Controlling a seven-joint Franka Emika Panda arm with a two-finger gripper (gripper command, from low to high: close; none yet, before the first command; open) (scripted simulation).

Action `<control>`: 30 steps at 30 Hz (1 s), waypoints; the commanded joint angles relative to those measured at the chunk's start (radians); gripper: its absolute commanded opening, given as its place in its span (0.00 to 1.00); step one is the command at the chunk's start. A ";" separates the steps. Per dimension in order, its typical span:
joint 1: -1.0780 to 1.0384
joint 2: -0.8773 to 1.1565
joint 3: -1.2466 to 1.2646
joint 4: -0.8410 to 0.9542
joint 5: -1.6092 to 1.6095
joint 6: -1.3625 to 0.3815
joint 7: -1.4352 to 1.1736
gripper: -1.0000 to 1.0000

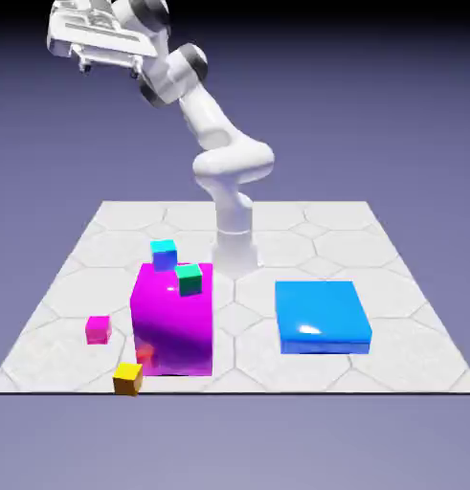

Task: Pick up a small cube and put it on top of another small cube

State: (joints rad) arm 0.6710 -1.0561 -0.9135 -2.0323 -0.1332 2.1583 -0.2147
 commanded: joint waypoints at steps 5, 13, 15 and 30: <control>0.131 -0.096 -0.181 0.154 -0.026 -0.174 -0.190 0.50; 0.340 -0.251 -0.471 0.401 -0.069 -0.453 -0.493 0.50; 0.392 -0.289 -0.544 0.463 -0.079 -0.523 -0.569 0.50; 0.784 -0.578 -1.087 0.925 -0.158 -1.045 -1.137 0.50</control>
State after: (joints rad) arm 1.4548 -1.6343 -2.0001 -1.1073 -0.2917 1.1132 -1.3514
